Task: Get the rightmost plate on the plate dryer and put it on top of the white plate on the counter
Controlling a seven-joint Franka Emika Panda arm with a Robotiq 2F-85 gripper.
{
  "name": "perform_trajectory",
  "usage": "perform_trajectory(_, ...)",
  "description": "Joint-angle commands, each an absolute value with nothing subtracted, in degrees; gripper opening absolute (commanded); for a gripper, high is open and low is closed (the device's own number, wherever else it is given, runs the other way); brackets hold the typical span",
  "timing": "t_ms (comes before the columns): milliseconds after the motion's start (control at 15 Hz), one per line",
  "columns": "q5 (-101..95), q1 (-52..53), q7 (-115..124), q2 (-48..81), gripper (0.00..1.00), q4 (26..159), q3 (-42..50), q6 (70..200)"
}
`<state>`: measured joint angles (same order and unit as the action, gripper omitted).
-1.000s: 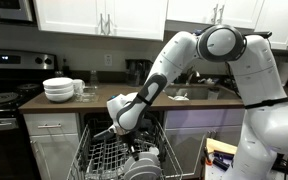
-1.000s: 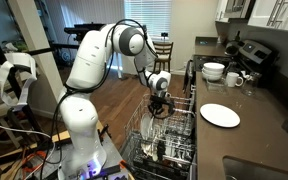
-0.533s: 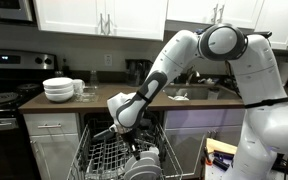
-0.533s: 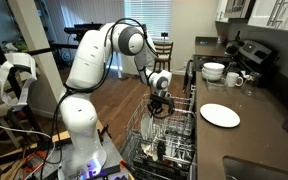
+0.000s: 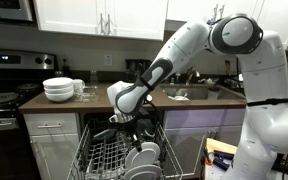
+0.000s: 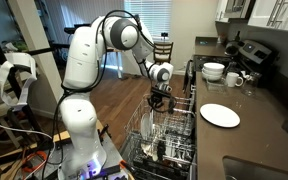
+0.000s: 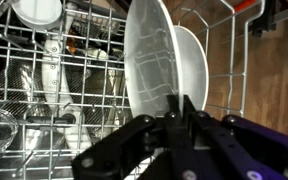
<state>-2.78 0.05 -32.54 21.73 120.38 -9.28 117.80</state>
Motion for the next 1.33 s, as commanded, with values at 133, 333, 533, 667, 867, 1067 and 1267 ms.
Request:
perform_trajectory(133, -3.2, 1.0, -32.0, 12.7, 0.03, 123.9, -9.1, 114.3)
perform_trajectory(333, -5.1, 2.5, -29.6, 9.6, 0.03, 125.2, -8.9, 115.0)
perform_trajectory(533, -7.1, 4.5, -27.1, 8.4, 0.03, 125.3, -9.3, 114.7)
perform_trajectory(667, -7.5, 5.5, -26.8, 8.7, 0.03, 125.3, -9.4, 114.6)
perform_trajectory(867, -6.9, 6.0, -28.0, 9.4, 0.30, 125.8, -9.2, 115.6)
perform_trajectory(1067, -6.4, 5.5, -29.0, 10.3, 0.48, 126.9, -8.9, 116.7)
perform_trajectory(1267, -6.1, 5.7, -28.5, 10.7, 0.41, 126.3, -8.9, 115.5)
